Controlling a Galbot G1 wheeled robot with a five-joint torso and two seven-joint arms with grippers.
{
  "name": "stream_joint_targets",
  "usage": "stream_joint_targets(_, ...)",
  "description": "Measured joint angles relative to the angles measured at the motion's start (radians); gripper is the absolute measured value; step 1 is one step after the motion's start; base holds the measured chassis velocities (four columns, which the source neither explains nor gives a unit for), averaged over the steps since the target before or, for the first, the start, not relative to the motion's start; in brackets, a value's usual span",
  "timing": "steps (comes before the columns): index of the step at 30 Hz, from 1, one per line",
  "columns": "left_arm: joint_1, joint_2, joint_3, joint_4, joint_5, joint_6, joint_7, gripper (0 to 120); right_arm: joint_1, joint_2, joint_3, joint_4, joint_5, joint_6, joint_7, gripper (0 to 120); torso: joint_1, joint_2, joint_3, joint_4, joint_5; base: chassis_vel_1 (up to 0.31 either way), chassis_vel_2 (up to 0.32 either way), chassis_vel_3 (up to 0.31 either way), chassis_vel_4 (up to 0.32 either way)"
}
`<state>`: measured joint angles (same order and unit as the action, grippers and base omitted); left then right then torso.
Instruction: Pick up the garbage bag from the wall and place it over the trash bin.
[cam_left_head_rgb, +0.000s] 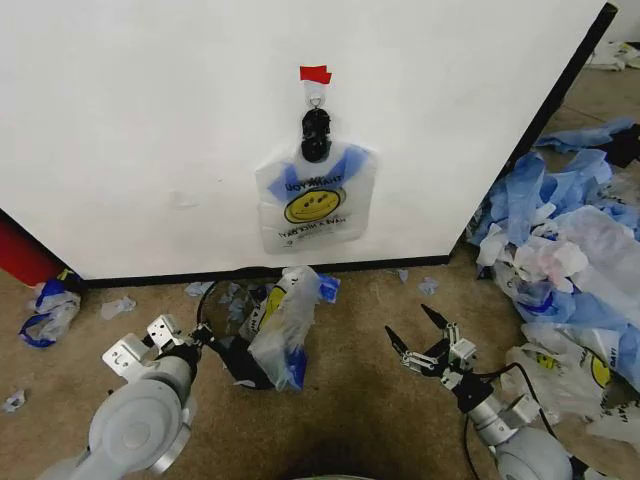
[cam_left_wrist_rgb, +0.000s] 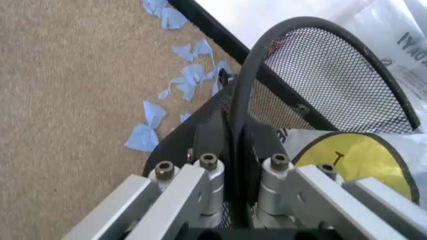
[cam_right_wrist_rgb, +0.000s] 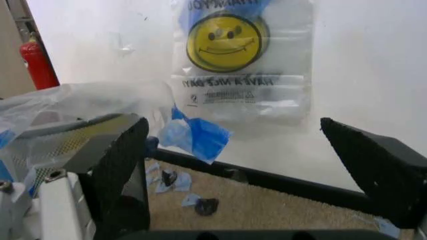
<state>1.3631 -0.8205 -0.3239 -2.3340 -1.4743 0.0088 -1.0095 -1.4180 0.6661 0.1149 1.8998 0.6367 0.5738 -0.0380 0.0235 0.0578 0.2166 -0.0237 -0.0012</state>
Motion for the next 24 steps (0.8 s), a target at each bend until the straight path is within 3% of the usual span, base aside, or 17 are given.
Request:
stream_joint_targets(12,0.022,-0.064,0.059,0.022,0.068,0.000,0.040,3,0.001,-0.003,0.000,-0.004,0.000,-0.001,0.001,96,0.000,0.000,0.000,0.0001,0.0000,0.000,0.000,0.000,0.000)
stream_joint_targets(24,0.001,-0.058,0.106,0.070,0.091,-0.004,0.074,3,-0.003,-0.003,0.003,-0.010,-0.001,0.002,0.001,96,0.000,0.000,0.000,0.0001,0.0000,0.000,0.000,0.000,0.000)
